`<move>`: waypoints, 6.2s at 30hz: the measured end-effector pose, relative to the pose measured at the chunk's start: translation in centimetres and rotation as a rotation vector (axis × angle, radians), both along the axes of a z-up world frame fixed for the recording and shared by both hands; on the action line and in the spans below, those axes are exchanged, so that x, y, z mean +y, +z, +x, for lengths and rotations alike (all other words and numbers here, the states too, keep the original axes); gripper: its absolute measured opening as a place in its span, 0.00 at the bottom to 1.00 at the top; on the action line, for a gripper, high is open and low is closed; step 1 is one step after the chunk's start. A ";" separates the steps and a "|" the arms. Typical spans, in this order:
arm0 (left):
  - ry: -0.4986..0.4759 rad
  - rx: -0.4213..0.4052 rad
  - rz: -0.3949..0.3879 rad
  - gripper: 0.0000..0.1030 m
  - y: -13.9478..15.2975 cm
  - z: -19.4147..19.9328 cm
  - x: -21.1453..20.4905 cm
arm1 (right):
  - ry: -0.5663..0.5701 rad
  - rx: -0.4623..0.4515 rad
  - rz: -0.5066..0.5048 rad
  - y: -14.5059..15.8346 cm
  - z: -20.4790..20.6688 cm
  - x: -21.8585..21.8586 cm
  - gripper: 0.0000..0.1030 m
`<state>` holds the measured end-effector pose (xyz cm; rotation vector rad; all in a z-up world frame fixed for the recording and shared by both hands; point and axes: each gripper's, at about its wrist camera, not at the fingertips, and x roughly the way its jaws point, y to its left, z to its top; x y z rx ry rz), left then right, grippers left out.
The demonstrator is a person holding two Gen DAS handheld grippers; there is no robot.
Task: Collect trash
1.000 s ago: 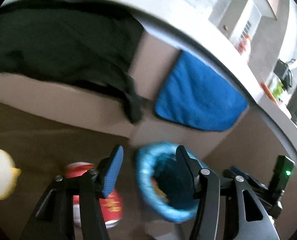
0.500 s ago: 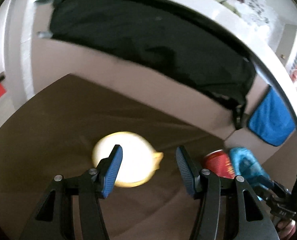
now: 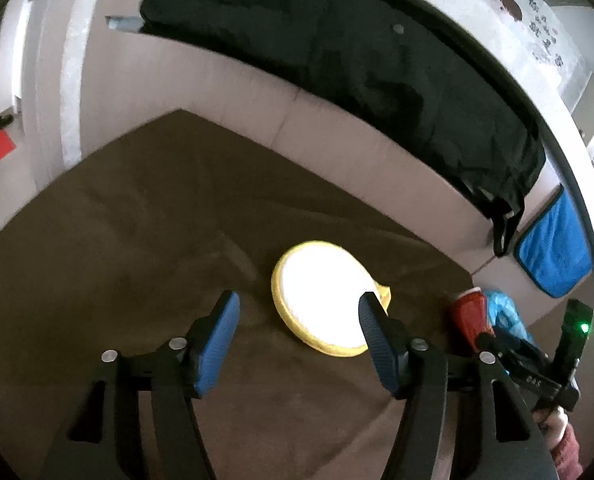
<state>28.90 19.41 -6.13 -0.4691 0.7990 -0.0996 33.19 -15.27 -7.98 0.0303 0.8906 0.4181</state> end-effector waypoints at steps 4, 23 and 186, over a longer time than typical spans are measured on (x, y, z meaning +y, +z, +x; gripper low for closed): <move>-0.040 0.028 -0.013 0.62 -0.9 1.3 -0.9 | 0.024 0.068 -0.013 -1.0 1.0 0.6 0.84; 0.055 0.147 0.173 0.40 -3.5 6.0 -5.3 | 0.056 -0.100 -0.003 4.0 -3.4 -0.5 0.72; -0.019 -0.359 0.525 0.78 8.6 -29.6 -20.2 | -0.296 -0.379 -0.047 9.1 -33.3 -6.5 0.79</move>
